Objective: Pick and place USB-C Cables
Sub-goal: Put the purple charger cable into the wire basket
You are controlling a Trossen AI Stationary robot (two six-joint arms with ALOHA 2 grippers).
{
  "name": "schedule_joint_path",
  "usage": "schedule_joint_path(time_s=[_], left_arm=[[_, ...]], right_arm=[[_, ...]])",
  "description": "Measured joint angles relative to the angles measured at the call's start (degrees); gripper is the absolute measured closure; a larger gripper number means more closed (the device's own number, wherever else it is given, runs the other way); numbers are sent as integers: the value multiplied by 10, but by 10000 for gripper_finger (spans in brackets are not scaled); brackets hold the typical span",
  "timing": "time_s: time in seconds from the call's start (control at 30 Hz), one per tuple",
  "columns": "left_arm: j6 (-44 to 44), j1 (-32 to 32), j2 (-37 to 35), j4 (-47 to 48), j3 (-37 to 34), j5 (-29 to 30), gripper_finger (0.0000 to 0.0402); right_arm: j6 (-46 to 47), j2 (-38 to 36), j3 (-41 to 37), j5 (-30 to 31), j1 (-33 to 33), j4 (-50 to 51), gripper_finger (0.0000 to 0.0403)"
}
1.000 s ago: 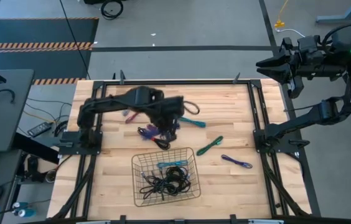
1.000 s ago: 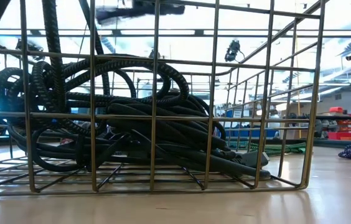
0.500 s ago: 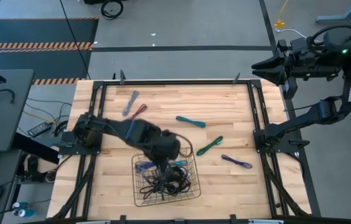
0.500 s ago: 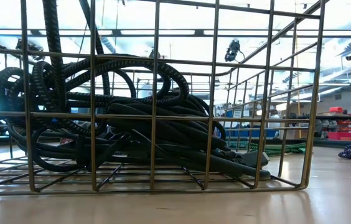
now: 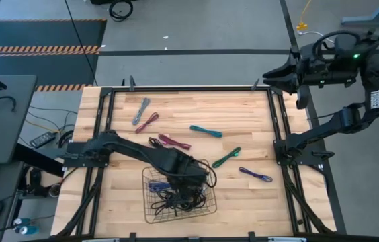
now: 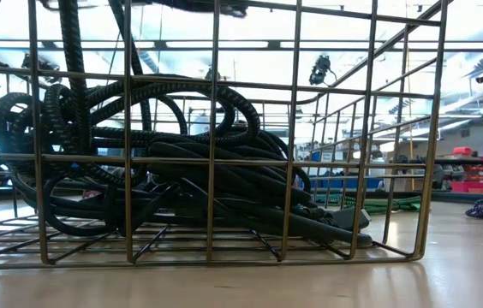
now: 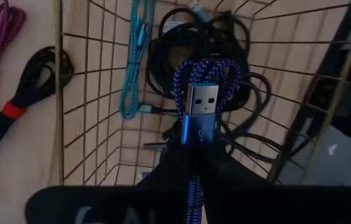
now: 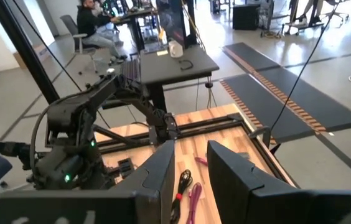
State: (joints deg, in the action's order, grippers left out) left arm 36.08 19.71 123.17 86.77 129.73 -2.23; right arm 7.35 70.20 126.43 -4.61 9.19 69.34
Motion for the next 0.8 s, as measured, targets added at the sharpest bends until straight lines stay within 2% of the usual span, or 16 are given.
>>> schedule_joint_path(time_s=[0.33,0.8], left_arm=[[-70,-21,61,-107,0,-26,383],[-104,-27,135,-103,0,-62,383]], right_arm=[[4,14,0,-4,0,1,302],[43,18,0,-5,0,-7,302]])
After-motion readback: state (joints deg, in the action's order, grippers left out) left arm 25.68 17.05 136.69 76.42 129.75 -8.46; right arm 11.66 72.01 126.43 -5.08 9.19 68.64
